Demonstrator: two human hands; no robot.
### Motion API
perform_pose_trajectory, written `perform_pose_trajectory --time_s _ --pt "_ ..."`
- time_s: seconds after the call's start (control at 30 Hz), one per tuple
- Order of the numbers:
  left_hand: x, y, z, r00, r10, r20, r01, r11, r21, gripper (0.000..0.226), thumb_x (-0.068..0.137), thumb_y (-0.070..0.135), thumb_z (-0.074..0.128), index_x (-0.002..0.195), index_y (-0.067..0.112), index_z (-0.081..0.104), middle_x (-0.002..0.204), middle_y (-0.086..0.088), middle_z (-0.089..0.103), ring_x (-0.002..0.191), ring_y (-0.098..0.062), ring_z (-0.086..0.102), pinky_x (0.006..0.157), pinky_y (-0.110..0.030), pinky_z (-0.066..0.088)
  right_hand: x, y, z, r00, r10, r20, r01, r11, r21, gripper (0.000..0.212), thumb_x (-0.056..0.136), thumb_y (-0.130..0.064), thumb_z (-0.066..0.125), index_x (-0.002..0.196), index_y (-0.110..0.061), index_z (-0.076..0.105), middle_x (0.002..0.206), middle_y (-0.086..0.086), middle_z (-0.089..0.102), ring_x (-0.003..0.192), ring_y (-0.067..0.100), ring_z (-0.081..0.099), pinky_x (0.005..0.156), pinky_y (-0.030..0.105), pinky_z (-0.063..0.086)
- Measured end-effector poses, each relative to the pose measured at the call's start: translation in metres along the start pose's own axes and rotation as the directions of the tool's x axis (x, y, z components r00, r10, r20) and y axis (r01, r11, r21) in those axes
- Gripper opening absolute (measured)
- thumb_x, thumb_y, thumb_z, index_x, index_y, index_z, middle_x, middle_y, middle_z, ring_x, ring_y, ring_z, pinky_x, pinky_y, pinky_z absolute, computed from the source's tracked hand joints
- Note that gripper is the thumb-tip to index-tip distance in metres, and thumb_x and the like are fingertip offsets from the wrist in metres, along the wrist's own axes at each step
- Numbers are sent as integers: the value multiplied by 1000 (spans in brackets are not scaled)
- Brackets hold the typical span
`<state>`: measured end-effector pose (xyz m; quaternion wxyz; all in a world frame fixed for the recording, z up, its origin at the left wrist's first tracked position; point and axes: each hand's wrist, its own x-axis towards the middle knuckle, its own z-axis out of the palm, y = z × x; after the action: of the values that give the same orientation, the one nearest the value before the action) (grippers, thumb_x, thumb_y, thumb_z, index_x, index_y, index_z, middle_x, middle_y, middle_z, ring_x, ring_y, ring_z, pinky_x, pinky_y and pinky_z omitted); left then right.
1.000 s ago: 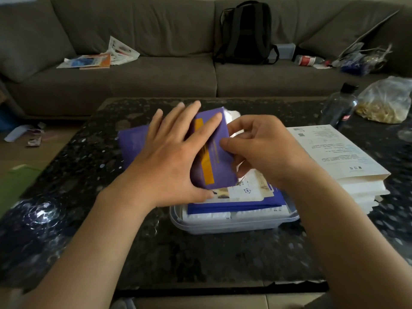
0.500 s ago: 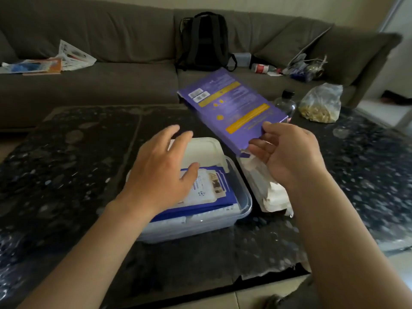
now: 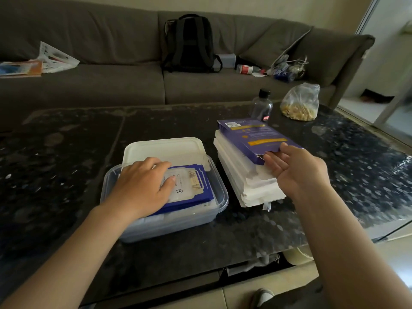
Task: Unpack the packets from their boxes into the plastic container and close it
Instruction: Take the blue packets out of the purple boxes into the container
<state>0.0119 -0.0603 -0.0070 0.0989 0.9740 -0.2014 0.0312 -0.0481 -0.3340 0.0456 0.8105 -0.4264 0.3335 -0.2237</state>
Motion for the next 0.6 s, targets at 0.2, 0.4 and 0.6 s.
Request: perform_pose_trajectory --time_s 0.2,0.4,0.6 --pt "-1 -4 4 994 -28 105 26 1000 14 60 99 61 34 151 31 35 153 6 37 138 -19 38 111 -39 34 2 10 -9 997 80 17 -77 988 -134 16 93 -11 72 102 1 66 93 23 74 66 29 76 54 29 60" --pt "-1 -9 5 986 -39 161 39 999 3 61 100 62 26 154 33 28 158 4 31 144 -21 31 115 -42 28 -3 11 -11 995 102 -7 -99 943 -316 26 91 -28 75 90 -5 64 61 10 70 53 19 71 47 27 58" --pt "-4 -6 10 960 -73 271 53 995 81 67 99 67 16 157 38 2 164 1 9 151 -26 9 121 -48 10 -14 -4 -16 986 -155 -62 60 677 -733 56 92 -59 56 79 -5 59 64 16 67 44 24 55 46 27 42"
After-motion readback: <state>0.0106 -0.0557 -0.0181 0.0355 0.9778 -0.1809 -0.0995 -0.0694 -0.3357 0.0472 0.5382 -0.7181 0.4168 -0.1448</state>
